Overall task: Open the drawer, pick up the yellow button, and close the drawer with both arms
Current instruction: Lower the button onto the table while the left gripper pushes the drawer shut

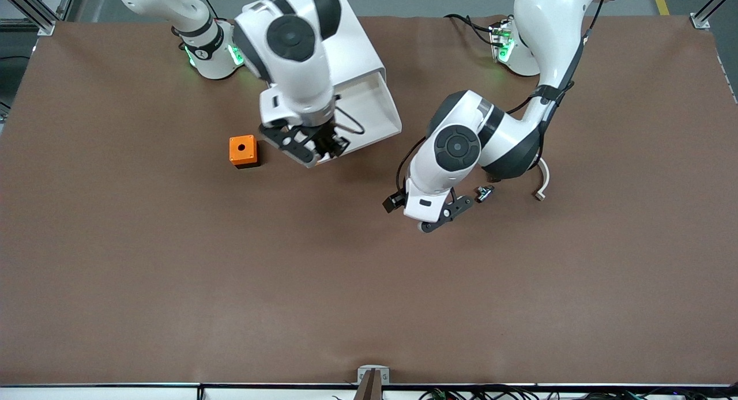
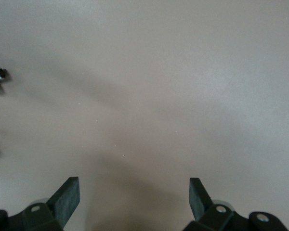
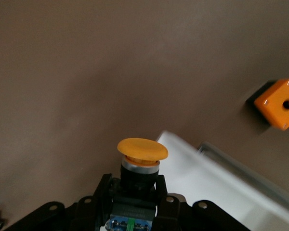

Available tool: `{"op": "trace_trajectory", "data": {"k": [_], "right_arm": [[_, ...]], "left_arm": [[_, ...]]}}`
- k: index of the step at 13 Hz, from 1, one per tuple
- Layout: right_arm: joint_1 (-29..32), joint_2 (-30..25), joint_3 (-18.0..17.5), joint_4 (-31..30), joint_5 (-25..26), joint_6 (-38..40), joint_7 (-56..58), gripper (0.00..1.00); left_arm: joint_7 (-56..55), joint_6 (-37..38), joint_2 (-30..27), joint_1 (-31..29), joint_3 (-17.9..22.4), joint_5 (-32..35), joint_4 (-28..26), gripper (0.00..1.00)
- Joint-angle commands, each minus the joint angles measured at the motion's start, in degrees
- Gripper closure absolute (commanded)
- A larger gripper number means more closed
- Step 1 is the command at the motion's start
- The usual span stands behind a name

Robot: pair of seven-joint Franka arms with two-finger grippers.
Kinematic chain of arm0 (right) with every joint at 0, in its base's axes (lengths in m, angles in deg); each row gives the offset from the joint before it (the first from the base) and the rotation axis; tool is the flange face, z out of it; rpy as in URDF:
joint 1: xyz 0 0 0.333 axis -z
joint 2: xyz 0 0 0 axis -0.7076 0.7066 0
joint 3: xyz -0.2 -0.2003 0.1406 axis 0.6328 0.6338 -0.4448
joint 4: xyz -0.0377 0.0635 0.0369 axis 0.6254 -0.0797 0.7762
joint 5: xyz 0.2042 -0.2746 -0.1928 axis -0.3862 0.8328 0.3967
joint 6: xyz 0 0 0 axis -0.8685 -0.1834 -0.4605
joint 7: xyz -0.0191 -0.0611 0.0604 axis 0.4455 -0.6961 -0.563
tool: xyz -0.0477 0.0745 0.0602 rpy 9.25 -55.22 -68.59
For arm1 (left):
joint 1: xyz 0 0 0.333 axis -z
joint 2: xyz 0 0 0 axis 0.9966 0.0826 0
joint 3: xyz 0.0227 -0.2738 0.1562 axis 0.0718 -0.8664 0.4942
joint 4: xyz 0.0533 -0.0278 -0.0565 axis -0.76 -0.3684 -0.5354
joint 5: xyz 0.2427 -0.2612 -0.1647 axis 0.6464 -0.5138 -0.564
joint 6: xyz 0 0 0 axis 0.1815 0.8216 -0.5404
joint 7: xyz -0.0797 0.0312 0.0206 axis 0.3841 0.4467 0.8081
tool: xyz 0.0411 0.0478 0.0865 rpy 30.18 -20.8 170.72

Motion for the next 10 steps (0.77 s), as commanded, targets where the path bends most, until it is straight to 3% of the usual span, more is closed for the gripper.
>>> {"op": "trace_trajectory", "data": {"k": [1,6,10], "right_arm": [[9.3,-1.7,-0.9,-0.2,-1.8,4.8,16.2,1.0],[25.2,-0.3,-0.7,-1.4,-0.9,5.0,43.1,1.0],[36.7,7.7,-0.7,-1.4,-0.2,-4.8,62.6,1.0]], "left_arm": [[-1.5,-0.8,-1.9,2.3,0.1,1.9,-2.0,0.0],[-2.6,-0.8,-2.3,5.9,0.1,1.8,-1.8,0.0],[-4.9,-0.8,-2.4,9.1,0.1,1.9,-1.7,0.0]]}}
